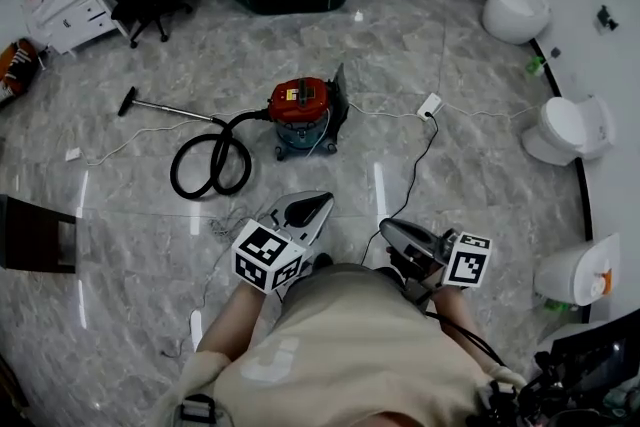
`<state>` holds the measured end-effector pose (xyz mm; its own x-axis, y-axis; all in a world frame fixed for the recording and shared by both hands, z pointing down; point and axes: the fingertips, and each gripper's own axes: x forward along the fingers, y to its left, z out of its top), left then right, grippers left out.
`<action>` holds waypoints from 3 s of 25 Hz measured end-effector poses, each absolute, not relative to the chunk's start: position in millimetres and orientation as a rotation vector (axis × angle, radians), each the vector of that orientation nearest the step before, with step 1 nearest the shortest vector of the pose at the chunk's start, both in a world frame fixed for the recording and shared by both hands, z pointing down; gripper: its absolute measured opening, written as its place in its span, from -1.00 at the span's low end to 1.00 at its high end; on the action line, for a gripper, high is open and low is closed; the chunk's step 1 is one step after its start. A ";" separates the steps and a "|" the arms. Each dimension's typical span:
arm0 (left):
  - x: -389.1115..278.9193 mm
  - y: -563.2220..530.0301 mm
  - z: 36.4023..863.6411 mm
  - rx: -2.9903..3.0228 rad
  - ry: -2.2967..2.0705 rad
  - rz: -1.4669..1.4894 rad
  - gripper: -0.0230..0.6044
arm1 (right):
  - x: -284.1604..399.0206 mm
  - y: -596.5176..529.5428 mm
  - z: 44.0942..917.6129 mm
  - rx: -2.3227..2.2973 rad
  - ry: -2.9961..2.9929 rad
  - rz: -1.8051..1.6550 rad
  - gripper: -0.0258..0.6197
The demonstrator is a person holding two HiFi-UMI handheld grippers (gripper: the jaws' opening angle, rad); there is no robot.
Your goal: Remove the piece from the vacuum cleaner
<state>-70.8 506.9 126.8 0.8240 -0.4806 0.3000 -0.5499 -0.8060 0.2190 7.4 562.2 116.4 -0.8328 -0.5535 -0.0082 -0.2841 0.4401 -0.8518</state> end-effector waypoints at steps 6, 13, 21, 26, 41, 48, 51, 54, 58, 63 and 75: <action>-102.4 486.5 124.1 2.692 -0.873 0.284 -0.95 | -20.9 545.1 119.0 -0.741 2.505 -1.353 -0.92; -108.4 478.7 126.0 2.597 -0.911 0.246 -0.95 | -25.5 528.6 121.1 -0.641 2.497 -1.410 -0.92; -57.3 452.2 119.1 2.648 -0.955 0.324 -0.95 | 20.5 493.8 118.9 -0.581 2.507 -1.384 -0.92; 4.8 439.1 111.1 2.660 -0.854 0.311 -0.95 | 71.8 473.6 111.6 -0.524 2.511 -1.339 -0.92; 142.3 413.0 111.8 2.686 -0.960 0.530 -0.94 | 202.5 448.0 113.3 -0.197 2.414 -1.357 -0.92; 154.6 407.5 122.1 2.645 -1.022 0.569 -0.94 | 216.8 444.9 132.2 -0.140 2.433 -1.412 -0.92; 154.7 399.3 123.8 2.647 -1.036 0.555 -0.94 | 219.2 439.3 135.9 -0.157 2.448 -1.409 -0.92; 154.8 389.7 125.4 2.658 -1.024 0.532 -0.94 | 221.3 433.4 137.2 -0.200 2.470 -1.406 -0.92; 153.2 367.7 130.3 2.675 -0.983 0.484 -0.94 | 224.6 416.5 140.7 -0.306 2.494 -1.394 -0.92; 137.6 336.1 124.7 2.704 -0.933 0.403 -0.94 | 210.8 389.4 141.7 -0.432 2.489 -1.416 -0.92; 7.8 233.3 136.4 2.599 -0.967 0.238 -0.94 | 96.9 293.1 139.1 -0.625 2.634 -1.425 -0.92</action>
